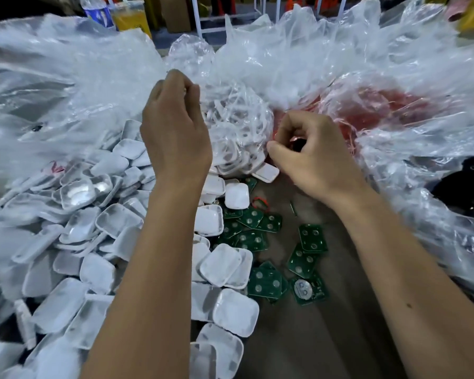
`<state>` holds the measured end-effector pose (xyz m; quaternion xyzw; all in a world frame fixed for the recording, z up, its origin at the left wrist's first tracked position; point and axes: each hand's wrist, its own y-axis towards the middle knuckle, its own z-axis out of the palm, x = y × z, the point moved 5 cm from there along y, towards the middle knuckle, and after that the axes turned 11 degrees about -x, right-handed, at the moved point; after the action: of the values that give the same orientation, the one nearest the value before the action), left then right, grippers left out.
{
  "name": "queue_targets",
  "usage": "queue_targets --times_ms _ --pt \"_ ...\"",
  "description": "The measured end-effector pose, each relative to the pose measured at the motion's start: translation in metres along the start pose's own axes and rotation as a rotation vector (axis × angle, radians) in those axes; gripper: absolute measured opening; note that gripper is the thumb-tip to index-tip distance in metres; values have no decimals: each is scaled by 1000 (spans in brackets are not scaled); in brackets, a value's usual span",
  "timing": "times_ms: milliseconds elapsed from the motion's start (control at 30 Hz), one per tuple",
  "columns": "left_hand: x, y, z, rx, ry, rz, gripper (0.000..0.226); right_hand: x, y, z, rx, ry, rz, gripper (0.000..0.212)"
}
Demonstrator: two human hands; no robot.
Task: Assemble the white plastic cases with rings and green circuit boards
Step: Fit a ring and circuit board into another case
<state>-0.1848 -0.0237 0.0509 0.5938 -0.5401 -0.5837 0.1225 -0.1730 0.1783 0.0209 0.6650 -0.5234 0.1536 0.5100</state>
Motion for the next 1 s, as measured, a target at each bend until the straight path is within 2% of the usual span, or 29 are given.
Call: queue_targets --times_ms 100,200,267,433,567,733,833,900,1000 --pt "5 0 19 209 78 -21 5 -5 -3 4 -13 78 22 22" --pt "15 -10 34 463 185 -90 14 -11 -8 12 27 114 42 23" --pt "17 -12 35 534 198 -80 17 -13 -10 17 57 168 69 26" --pt "12 -9 26 559 132 -115 24 -16 -13 22 112 169 111 14" --pt "16 -9 23 571 89 -145 24 -21 -13 25 105 162 158 22" --pt "18 -10 13 430 82 -148 11 -25 -14 24 81 184 223 30" --pt "21 1 -3 318 69 -152 21 -23 -13 24 81 306 271 37" --pt "26 9 -12 295 -8 -224 30 -23 -14 26 95 408 338 43" --pt "32 12 -17 309 -218 -462 35 -24 -16 29 127 479 403 42"
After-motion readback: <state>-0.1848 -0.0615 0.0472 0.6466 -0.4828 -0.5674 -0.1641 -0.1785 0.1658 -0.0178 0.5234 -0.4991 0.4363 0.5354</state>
